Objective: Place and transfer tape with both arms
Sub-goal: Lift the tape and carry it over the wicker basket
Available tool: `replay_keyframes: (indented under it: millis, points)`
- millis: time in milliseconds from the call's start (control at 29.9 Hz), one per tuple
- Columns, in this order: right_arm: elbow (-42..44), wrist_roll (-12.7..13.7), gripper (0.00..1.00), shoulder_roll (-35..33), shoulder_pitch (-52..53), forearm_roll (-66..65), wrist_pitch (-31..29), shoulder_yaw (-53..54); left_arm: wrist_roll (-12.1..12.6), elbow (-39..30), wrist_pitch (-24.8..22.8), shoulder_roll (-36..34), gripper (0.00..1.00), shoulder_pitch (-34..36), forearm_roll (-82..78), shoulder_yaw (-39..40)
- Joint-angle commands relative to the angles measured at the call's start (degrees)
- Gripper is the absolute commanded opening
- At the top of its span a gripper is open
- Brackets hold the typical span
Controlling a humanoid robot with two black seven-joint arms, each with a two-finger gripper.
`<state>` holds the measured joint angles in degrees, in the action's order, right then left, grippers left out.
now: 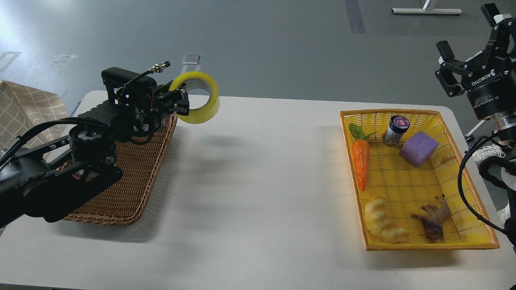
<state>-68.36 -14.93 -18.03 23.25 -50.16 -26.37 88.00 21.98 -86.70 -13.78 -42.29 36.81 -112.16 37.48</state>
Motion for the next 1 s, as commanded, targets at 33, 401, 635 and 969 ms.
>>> replay_keyframes:
  millis: [33, 401, 635, 969]
  points:
    - [-0.02, -0.01, 1.00, 0.01, -0.31, 0.06, 0.00, -0.37, -0.71, -0.31, 0.77, -6.39, 0.12, -1.47, 1.51, -0.30]
    - [-0.10, 0.08, 1.00, -0.08, -0.57, 0.06, 0.00, -0.81, -2.03, 0.22, 2.09, -12.11, 0.13, -6.13, 4.41, -0.31]
    - [-0.10, 0.08, 1.00, -0.34, -0.84, 0.06, 0.00, -0.81, -2.38, 0.83, 5.16, -12.20, 0.14, -10.78, 4.67, -0.22]
    - [-0.37, 0.08, 1.00, -0.52, -1.54, 0.06, 0.00, -0.81, -5.10, 5.14, 8.33, -13.16, 0.15, -14.57, 4.94, -0.22]
